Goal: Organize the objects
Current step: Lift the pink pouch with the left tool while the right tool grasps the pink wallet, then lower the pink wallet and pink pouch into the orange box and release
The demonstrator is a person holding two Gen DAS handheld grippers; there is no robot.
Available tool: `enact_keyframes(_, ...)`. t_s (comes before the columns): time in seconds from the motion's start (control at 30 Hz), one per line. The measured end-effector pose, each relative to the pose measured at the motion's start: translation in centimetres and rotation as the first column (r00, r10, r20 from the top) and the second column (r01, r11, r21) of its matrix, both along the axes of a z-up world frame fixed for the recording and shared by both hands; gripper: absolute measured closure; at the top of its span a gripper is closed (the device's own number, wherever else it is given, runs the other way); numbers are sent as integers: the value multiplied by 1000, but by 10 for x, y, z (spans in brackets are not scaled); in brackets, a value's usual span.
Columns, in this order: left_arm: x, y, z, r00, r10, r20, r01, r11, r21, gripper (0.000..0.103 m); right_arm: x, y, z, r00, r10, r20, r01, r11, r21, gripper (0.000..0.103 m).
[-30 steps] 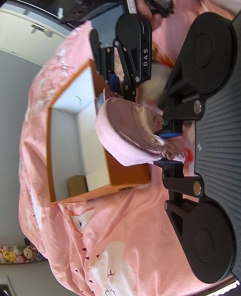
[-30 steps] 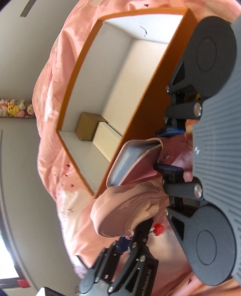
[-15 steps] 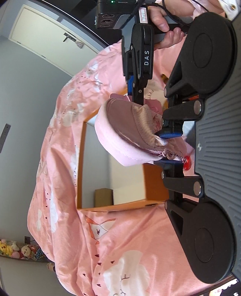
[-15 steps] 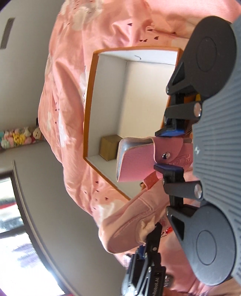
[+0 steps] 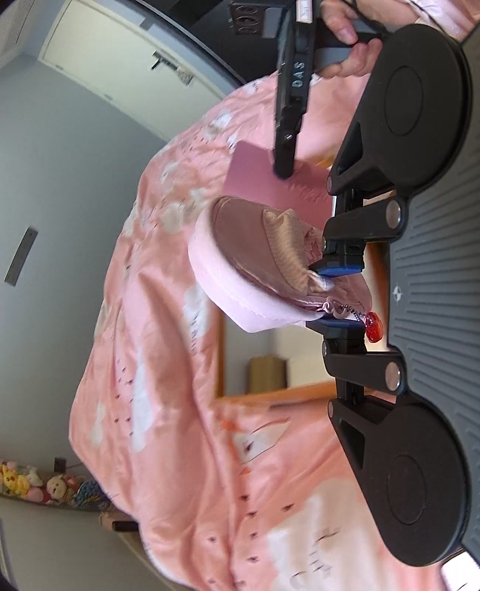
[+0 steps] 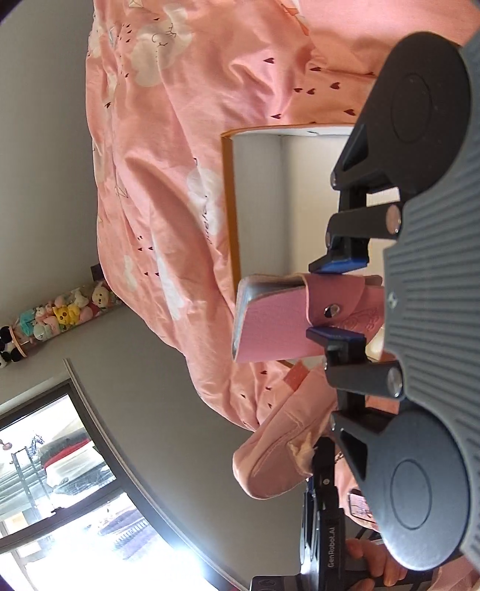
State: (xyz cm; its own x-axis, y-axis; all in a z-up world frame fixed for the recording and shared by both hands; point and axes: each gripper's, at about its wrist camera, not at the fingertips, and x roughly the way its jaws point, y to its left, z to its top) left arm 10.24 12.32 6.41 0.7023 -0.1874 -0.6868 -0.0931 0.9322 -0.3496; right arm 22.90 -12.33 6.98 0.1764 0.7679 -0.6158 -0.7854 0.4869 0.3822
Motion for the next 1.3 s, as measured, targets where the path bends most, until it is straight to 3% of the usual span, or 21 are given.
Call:
enact_keyframes(0.17,33,16,-2,999,22,-41,-20,999,34,79,32,28,-17,995,-18,-98,12,998,-55,71)
enact_keyframes(0.3,51,23,-19,995,15,-97,-16,1000,-8,79,51,54,-51,977,-8,-215,-26,987,-158,71)
enact_keyframes(0.63,77,20,-48,983,-32,-182,25,999,-43,79,67,116,-123,913,29,-406,-192,910,-367,71)
enact_keyframes(0.97,92,24,-64,975,-36,-221,22,998,-66,79,65,147,-156,892,13,-452,-252,845,-472,71)
enact_keyframes(1.1,94,25,-69,973,-36,-229,21,997,-69,79,64,153,-162,896,3,-443,-253,825,-506,70)
enact_keyframes(1.3,95,24,-70,972,-45,-229,28,997,-77,78,54,156,-160,922,41,-385,-265,792,-550,59)
